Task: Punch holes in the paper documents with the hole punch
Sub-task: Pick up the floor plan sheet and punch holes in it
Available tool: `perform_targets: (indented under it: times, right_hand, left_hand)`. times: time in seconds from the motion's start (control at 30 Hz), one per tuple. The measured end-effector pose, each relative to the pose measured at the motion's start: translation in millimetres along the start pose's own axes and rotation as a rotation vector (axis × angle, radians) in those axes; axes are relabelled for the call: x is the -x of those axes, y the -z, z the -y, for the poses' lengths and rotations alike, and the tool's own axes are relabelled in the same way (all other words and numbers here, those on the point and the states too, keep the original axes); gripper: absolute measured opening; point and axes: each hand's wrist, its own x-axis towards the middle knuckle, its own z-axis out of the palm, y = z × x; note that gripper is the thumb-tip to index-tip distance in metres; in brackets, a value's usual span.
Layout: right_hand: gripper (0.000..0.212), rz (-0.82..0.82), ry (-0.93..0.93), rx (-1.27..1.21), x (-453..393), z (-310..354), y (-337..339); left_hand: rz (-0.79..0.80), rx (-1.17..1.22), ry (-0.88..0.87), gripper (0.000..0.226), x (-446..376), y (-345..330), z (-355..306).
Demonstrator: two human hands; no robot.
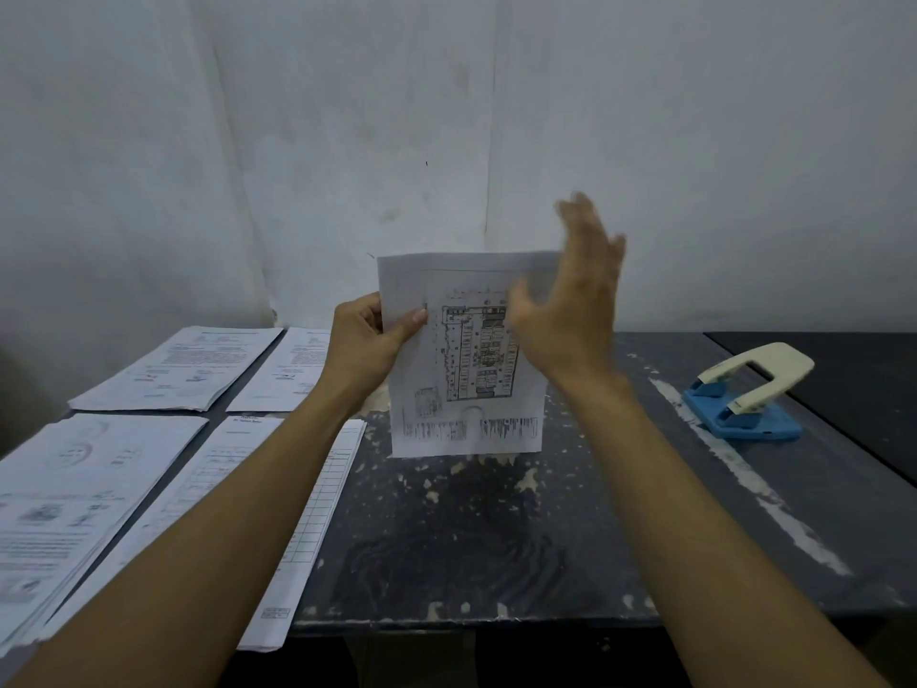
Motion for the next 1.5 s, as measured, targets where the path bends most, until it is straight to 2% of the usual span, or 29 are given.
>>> perform_targets:
  times: [0.13,0.2,0.37,0.47,0.6,0.7,0.83,0.93,1.13,1.23,1.43,1.5]
  right_hand:
    - [0.100,0.146,-0.586,-0.527,12.0,-30.2,2.3]
    - [0.102,0.240,-0.688,-0.641,16.0,-45.5,-0.7]
    - [0.049,0.328,-0.651,-0.699,18.4,-59.7,-6.5]
    - [0.039,0.341,-0.627,-0.743,19.3,-61.5,-8.1]
    - [0.027,0.270,-0.627,-0.777,26.5,-65.7,-10.2]
    - [0.027,0.259,-0.677,-0.802,33.7,-76.3,-11.7]
    - [0.029,0.294,-0.748,-0.786,49.4,-86.3,-18.3]
    - [0.029,0.305,-0.745,-0.798,49.8,-90.3,-16.7]
    - [0.046,0.252,-0.688,-0.806,54.6,-81.3,-17.2]
    - [0.055,0.191,-0.701,-0.793,55.7,-78.7,-20.8]
    - [0.053,0.216,-0.703,-0.816,57.2,-74.6,-25.5]
    - [0.045,0.246,-0.707,-0.835,57.7,-79.2,-25.0]
  left_hand:
    - [-0.010,0.009,0.012,0.020,5.7,-4.0,6.0]
    - [-0.038,0.003,-0.004,0.018,5.6,-6.3,4.4]
    - [-0.088,0.043,-0.024,0.011,-8.5,-9.1,-8.9]
    - [-0.092,0.080,-0.005,0.014,-11.0,-13.0,-8.7]
    - [-0.041,0.191,0.093,0.023,0.9,-20.8,6.4]
    - [-0.006,0.226,0.140,0.026,10.1,-25.4,19.4]
    - [-0.001,0.165,0.202,0.020,17.2,-33.5,30.3]
    - [-0.007,0.146,0.184,0.018,13.4,-33.6,29.6]
    - [0.013,0.107,0.198,0.030,14.2,-37.8,35.2]
    - [0.007,0.103,0.204,0.028,15.3,-36.8,37.9]
    - [0.003,0.084,0.188,0.021,14.5,-32.9,35.7]
    - [-0.001,0.085,0.189,0.021,13.4,-32.7,34.6]
